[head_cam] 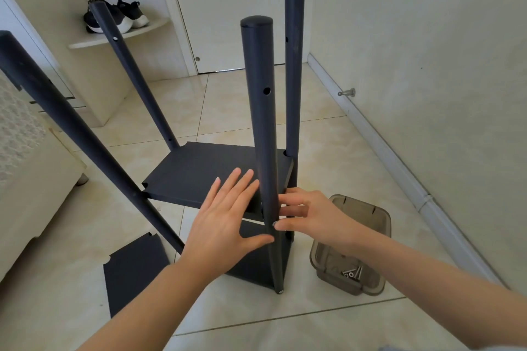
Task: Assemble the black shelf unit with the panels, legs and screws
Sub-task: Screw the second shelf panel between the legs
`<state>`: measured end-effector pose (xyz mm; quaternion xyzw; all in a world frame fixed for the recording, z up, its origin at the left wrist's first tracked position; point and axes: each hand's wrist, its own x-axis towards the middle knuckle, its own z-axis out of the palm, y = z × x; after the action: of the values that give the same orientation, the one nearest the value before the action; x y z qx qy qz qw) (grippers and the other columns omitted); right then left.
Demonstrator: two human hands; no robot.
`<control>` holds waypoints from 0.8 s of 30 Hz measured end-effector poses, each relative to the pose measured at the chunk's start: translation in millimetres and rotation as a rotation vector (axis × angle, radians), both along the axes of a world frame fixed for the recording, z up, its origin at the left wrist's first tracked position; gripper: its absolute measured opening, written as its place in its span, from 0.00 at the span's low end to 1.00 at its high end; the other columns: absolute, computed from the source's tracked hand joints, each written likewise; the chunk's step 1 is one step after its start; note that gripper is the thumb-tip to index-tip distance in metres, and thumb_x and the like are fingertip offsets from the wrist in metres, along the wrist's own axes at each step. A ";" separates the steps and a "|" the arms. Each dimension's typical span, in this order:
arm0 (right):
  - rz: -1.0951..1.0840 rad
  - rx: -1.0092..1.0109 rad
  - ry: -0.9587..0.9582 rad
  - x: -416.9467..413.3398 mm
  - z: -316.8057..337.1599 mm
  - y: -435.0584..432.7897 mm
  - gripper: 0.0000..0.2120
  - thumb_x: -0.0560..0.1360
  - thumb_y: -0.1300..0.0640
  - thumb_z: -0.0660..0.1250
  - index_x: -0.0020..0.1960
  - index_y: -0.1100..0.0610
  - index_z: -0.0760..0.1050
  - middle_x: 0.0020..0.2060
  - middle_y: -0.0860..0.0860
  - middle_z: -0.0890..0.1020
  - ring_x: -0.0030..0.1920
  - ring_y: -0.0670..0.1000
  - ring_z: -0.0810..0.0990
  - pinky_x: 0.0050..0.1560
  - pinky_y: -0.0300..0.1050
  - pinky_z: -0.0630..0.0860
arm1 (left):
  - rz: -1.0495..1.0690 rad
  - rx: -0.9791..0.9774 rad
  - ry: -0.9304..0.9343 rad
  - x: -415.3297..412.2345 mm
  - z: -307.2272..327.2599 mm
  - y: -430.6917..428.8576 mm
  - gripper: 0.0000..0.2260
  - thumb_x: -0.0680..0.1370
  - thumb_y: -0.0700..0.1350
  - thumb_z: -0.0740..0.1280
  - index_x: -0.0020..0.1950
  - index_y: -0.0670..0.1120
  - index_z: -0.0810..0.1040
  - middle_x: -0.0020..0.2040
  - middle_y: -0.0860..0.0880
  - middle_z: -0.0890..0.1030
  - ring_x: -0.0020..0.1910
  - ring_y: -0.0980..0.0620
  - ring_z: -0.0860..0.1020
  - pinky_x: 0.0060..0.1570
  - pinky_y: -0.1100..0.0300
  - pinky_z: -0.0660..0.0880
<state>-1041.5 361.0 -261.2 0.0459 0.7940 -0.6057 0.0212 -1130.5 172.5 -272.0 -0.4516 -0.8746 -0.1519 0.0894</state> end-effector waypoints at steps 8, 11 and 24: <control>0.001 0.020 -0.045 -2.3 1.3 -0.9 0.18 0.75 0.63 0.71 0.63 0.50 0.79 0.59 0.46 0.77 0.58 0.48 0.81 0.61 0.42 0.77 | 0.396 0.587 -0.221 22.4 -24.0 -24.0 0.14 0.76 0.55 0.71 0.58 0.54 0.73 0.54 0.60 0.73 0.57 0.55 0.73 0.55 0.55 0.71; -0.005 0.035 -0.052 -3.0 1.1 -1.1 0.18 0.75 0.62 0.71 0.63 0.50 0.78 0.59 0.46 0.77 0.58 0.49 0.81 0.62 0.42 0.77 | 0.837 0.861 -0.850 24.9 -20.6 -13.3 0.11 0.81 0.53 0.66 0.57 0.49 0.71 0.50 0.53 0.77 0.53 0.48 0.79 0.53 0.53 0.76; -0.002 0.092 -0.065 3.9 6.8 -3.1 0.17 0.75 0.61 0.72 0.61 0.48 0.76 0.58 0.43 0.77 0.54 0.43 0.80 0.49 0.29 0.77 | 0.486 1.451 -1.717 18.6 6.2 11.3 0.16 0.80 0.36 0.66 0.66 0.48 0.75 0.59 0.46 0.84 0.57 0.46 0.83 0.52 0.52 0.80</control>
<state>-1037.6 357.9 -254.4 0.0672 0.8199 -0.5668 0.0443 -1112.0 183.8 -265.9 0.1390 -0.4178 -0.8563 -0.2700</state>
